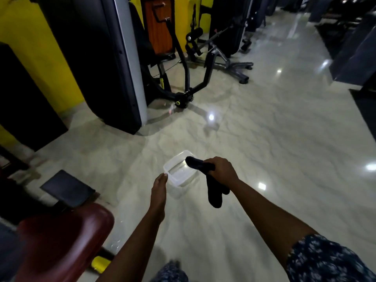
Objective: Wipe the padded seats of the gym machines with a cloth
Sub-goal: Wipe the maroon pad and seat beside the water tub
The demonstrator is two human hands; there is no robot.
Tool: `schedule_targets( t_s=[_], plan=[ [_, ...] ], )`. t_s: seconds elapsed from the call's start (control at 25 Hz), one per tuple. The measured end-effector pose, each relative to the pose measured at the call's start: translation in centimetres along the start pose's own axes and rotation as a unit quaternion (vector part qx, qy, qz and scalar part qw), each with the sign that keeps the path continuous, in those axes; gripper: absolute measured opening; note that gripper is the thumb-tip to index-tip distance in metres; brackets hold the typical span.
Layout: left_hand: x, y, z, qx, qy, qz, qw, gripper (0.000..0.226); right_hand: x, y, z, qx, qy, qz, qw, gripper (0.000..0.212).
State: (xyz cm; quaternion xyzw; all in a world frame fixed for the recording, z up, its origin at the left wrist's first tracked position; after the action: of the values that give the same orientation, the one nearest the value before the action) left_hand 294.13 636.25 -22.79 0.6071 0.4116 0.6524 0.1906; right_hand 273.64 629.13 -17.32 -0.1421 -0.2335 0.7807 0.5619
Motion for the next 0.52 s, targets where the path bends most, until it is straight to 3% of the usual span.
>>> schedule_targets(
  t_s=[0.4,0.52],
  plan=[
    [-18.3,11.9,-5.8,0.061,0.088,0.020,0.994,0.042,-26.0,5.9,-3.2,0.054,-0.148,0.155,0.975,0.023],
    [-21.8,14.9,-6.3,0.069,0.123,0.025,0.990,0.044,-31.8,7.1,-4.1,0.035,-0.164,0.165,0.972,0.026]
  ],
)
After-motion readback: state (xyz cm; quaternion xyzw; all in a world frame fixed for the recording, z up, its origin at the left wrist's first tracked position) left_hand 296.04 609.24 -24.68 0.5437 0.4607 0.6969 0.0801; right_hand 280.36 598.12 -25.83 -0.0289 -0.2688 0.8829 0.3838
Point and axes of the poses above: each hand's wrist, its own x-axis away from the middle knuckle, its own z-axis out of the back of the hand, y = z × x, the point moved 5 cm from there along -x, towards the middle knuckle, and after that the axes turned 13 degrees about z, right-handed, at the moved point
